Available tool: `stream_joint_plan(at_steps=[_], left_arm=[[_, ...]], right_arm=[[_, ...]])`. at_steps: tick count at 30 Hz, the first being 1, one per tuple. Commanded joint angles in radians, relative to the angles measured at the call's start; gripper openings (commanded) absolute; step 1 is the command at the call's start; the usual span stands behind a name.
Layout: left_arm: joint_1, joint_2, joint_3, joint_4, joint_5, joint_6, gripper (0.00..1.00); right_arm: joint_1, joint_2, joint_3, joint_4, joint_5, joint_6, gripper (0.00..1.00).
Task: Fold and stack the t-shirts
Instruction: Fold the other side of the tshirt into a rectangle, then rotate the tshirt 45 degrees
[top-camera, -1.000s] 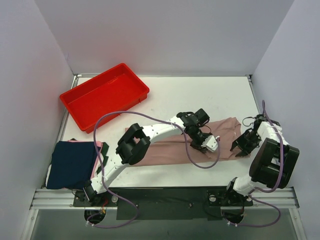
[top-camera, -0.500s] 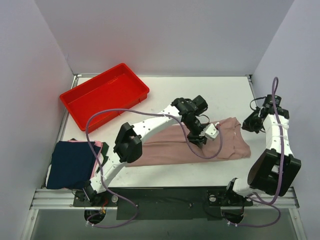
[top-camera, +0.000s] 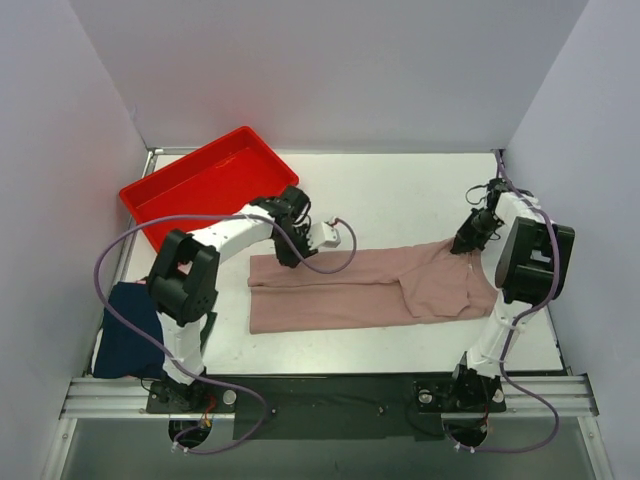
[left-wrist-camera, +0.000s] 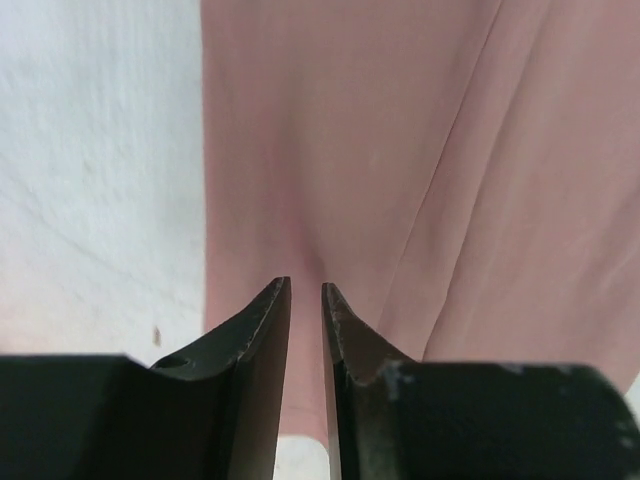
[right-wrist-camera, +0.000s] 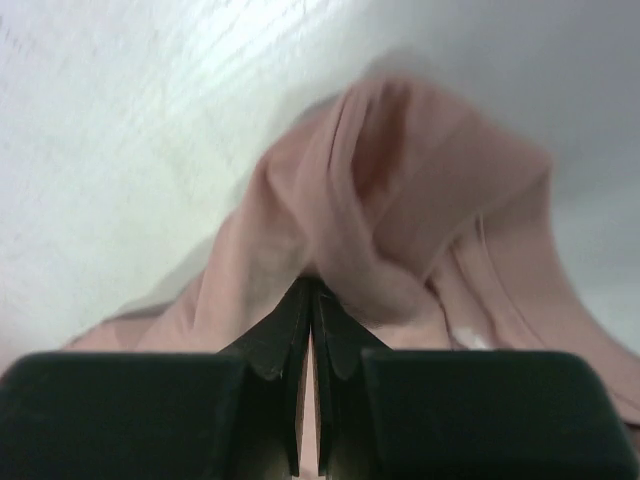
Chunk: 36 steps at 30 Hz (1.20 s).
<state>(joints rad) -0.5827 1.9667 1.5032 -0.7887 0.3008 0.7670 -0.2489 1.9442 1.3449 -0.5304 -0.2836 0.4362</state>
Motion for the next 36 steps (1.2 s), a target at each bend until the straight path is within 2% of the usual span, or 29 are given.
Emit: stream_joint_plan(at_steps=[1, 6, 12, 15, 18, 21, 23, 25, 26, 28, 29, 31, 32, 36], left_arm=[[0.047, -0.094, -0.136, 0.128, -0.236, -0.06, 0.29], [0.101, -0.135, -0.303, 0.148, -0.317, -0.012, 0.29], [0.118, -0.192, -0.432, 0.109, -0.27, 0.015, 0.29], [0.116, -0.227, -0.417, 0.044, -0.172, -0.012, 0.32], [0.119, -0.249, -0.329, -0.035, -0.088, -0.035, 0.36], [0.147, -0.256, -0.211, -0.125, -0.017, -0.072, 0.39], [0.176, -0.259, -0.161, -0.151, -0.002, -0.098, 0.4], [0.202, -0.264, -0.146, -0.147, -0.009, -0.118, 0.4], [0.214, -0.265, -0.149, -0.136, -0.017, -0.124, 0.4], [0.224, -0.264, -0.172, -0.089, -0.049, -0.146, 0.4], [0.225, -0.258, -0.188, -0.057, -0.072, -0.153, 0.4], [0.225, -0.236, -0.204, 0.001, -0.11, -0.188, 0.4], [0.227, -0.217, -0.207, 0.034, -0.13, -0.205, 0.39], [0.245, -0.198, -0.262, 0.088, -0.141, -0.274, 0.33]], right_arm=[[-0.007, 0.108, 0.132, -0.118, 0.037, 0.009, 0.0], [-0.006, 0.241, 0.269, -0.154, 0.021, 0.024, 0.0], [0.005, 0.354, 0.454, -0.184, -0.028, 0.068, 0.0], [0.023, 0.38, 0.54, -0.189, -0.081, 0.05, 0.0], [0.04, 0.331, 0.585, -0.186, -0.094, 0.0, 0.0], [0.048, 0.187, 0.568, -0.18, -0.053, -0.045, 0.1], [0.054, 0.077, 0.498, -0.177, 0.004, -0.069, 0.15], [0.057, -0.038, 0.38, -0.175, 0.059, -0.07, 0.16], [0.06, -0.077, 0.276, -0.175, 0.07, -0.064, 0.14], [0.059, -0.165, 0.121, -0.158, 0.07, -0.027, 0.02], [0.059, -0.21, 0.075, -0.137, 0.031, -0.016, 0.0], [0.059, -0.257, -0.068, -0.07, -0.108, 0.022, 0.0], [0.059, -0.264, -0.143, -0.054, -0.121, 0.06, 0.0], [0.037, -0.277, -0.291, -0.043, -0.048, 0.134, 0.0]])
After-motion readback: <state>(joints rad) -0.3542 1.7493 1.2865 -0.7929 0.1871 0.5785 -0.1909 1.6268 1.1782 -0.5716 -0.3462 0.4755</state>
